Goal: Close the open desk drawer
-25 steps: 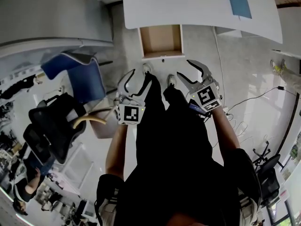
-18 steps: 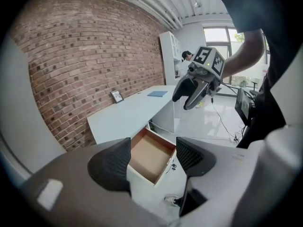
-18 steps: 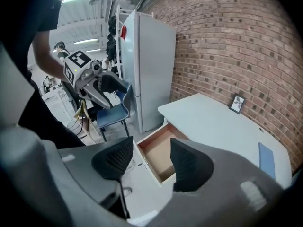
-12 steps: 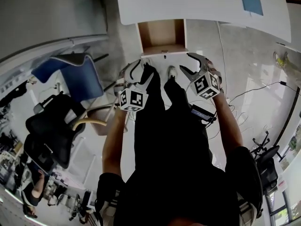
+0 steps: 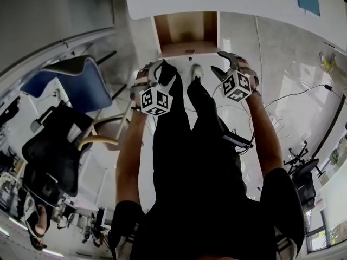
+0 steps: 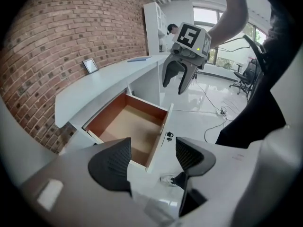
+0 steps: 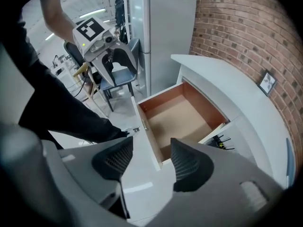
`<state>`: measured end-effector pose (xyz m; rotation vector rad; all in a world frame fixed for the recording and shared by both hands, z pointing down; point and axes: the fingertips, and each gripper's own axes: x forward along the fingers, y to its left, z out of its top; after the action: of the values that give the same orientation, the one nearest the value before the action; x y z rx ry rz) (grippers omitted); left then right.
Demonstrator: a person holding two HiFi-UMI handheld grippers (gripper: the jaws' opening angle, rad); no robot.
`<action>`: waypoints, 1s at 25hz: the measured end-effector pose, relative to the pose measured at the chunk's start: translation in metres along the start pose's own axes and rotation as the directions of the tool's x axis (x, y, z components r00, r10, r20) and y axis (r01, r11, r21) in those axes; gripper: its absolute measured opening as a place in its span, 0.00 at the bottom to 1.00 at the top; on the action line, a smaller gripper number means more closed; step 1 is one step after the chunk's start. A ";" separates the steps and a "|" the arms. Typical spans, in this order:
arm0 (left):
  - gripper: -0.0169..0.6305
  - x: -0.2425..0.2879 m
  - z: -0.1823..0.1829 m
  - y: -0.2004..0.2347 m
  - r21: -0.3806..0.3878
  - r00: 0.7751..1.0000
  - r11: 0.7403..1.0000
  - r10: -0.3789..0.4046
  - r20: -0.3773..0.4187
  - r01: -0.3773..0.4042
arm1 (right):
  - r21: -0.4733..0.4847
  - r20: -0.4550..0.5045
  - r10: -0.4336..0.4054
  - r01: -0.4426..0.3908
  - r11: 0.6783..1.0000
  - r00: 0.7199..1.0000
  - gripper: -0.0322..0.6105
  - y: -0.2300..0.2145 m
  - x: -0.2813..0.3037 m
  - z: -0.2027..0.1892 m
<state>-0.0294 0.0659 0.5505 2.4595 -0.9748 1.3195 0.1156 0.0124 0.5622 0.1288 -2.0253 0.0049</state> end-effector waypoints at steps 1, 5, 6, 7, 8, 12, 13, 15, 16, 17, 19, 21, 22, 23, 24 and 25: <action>0.51 0.009 -0.006 -0.001 0.004 1.000 1.000 -0.008 -0.016 0.008 | -0.010 -0.018 0.004 -0.004 1.000 1.000 0.44 0.000 0.009 -0.006; 0.52 0.036 -0.027 -0.001 0.018 0.997 0.999 -0.031 -0.064 0.032 | -0.024 -0.066 0.024 -0.025 0.999 0.998 0.44 0.001 0.040 -0.026; 0.52 0.042 -0.032 -0.002 0.024 0.996 0.999 -0.040 -0.075 0.042 | -0.025 -0.076 0.027 -0.029 0.999 0.997 0.44 0.001 0.046 -0.031; 0.52 0.047 -0.036 -0.003 0.031 0.995 0.998 -0.047 -0.087 0.050 | -0.029 -0.088 0.029 -0.031 0.999 0.996 0.44 0.002 0.052 -0.036; 0.52 0.053 -0.040 -0.004 0.040 0.994 0.998 -0.052 -0.097 0.056 | -0.034 -0.100 0.028 -0.032 0.999 0.995 0.44 0.002 0.057 -0.041; 0.52 0.071 -0.058 -0.006 0.058 0.988 0.995 -0.076 -0.134 0.084 | -0.049 -0.136 0.029 -0.036 0.998 0.990 0.43 0.002 0.077 -0.058; 0.51 0.076 -0.062 -0.006 0.061 0.986 0.994 -0.080 -0.143 0.090 | -0.052 -0.144 0.028 -0.035 0.998 0.989 0.43 0.002 0.081 -0.062; 0.50 0.085 -0.071 -0.007 0.066 0.982 0.993 -0.087 -0.166 0.099 | -0.058 -0.157 0.027 -0.036 0.998 0.987 0.42 0.001 0.088 -0.068; 0.50 0.089 -0.075 -0.007 0.063 0.980 0.993 -0.091 -0.179 0.104 | -0.060 -0.161 0.028 -0.038 0.997 0.987 0.41 0.002 0.091 -0.070; 0.49 0.093 -0.080 -0.007 0.056 0.977 0.992 -0.097 -0.192 0.109 | -0.060 -0.162 0.029 -0.039 0.997 0.986 0.41 0.002 0.094 -0.071; 0.46 0.100 -0.087 -0.007 0.038 0.971 0.992 -0.109 -0.213 0.120 | -0.059 -0.162 0.027 -0.037 0.998 0.986 0.39 0.002 0.100 -0.073; 0.43 0.103 -0.091 -0.009 0.036 0.968 0.992 -0.114 -0.226 0.125 | -0.064 -0.160 0.024 -0.034 0.997 0.987 0.36 0.003 0.103 -0.074; 0.40 0.103 -0.092 -0.010 0.036 0.967 0.992 -0.113 -0.229 0.125 | -0.068 -0.160 0.022 -0.033 0.997 0.987 0.34 0.004 0.104 -0.074; 0.39 0.104 -0.093 -0.010 0.035 0.967 0.992 -0.112 -0.230 0.123 | -0.072 -0.161 0.021 -0.033 0.997 0.987 0.33 0.005 0.105 -0.074; 0.35 0.104 -0.093 -0.010 0.032 0.967 0.992 -0.109 -0.229 0.119 | -0.078 -0.163 0.016 -0.030 0.996 0.987 0.32 0.005 0.106 -0.075; 0.32 0.105 -0.093 -0.010 0.032 0.968 0.993 -0.103 -0.227 0.113 | -0.086 -0.164 0.009 -0.024 0.996 0.986 0.29 0.004 0.108 -0.075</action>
<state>-0.0456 0.0663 0.6905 2.2927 -0.7542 1.5556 0.1354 0.0112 0.6919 0.0544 -1.8589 -0.0610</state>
